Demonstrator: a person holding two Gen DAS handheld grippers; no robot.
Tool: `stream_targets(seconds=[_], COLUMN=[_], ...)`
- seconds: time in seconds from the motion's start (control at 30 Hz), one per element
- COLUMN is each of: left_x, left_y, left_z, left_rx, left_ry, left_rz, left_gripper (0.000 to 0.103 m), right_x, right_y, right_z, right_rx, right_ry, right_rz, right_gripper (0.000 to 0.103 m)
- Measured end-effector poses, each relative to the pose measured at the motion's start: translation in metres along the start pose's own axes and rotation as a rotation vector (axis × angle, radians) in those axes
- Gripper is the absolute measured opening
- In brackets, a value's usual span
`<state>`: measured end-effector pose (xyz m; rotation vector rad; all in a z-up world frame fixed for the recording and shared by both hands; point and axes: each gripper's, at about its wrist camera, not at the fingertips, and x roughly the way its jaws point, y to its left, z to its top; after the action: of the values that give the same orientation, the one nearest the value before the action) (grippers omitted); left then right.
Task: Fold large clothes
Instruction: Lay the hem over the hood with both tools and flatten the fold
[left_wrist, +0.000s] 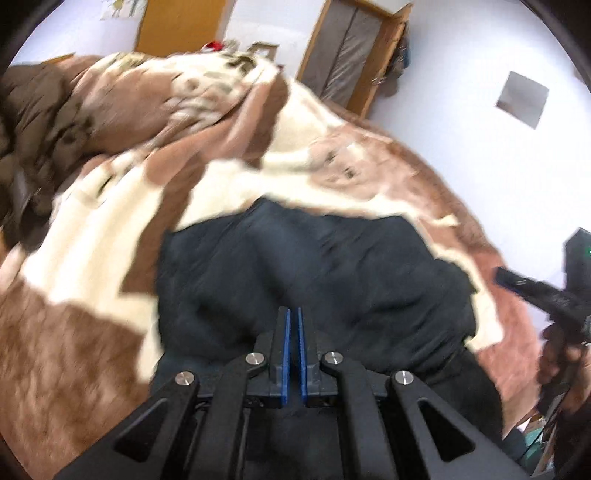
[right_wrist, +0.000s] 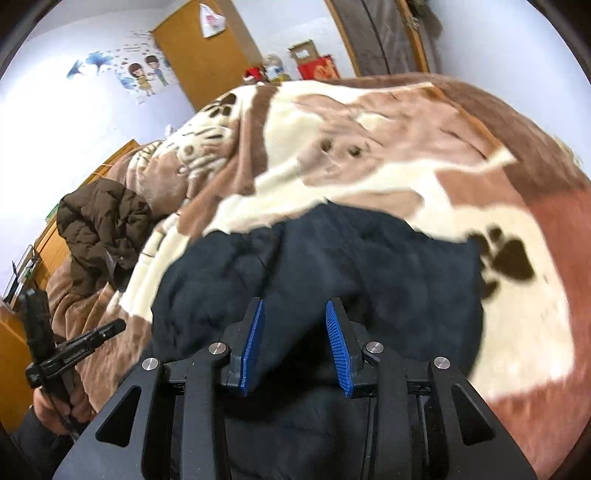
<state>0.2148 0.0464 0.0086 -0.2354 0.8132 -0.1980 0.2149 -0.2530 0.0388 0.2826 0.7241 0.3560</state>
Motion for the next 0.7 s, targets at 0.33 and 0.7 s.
stream_targets(seconds=[0.33,0.7], left_x=[0.096,0.11], left_y=[-0.036,-0.041], left_z=[-0.053,-0.071], left_rx=[0.063,0.082], left_ry=[0.209,0.202], left_rz=[-0.031,0.038], left_gripper=[0.005,0.005], right_x=[0.101,0.097], right_y=[-0.002,-0.003], right_z=[-0.086,-0.094], right_rx=[-0.019,-0.012], right_ry=[0.292,0.281], right_rz=[-0.026,-0.072], right_gripper=[0.036,0.036])
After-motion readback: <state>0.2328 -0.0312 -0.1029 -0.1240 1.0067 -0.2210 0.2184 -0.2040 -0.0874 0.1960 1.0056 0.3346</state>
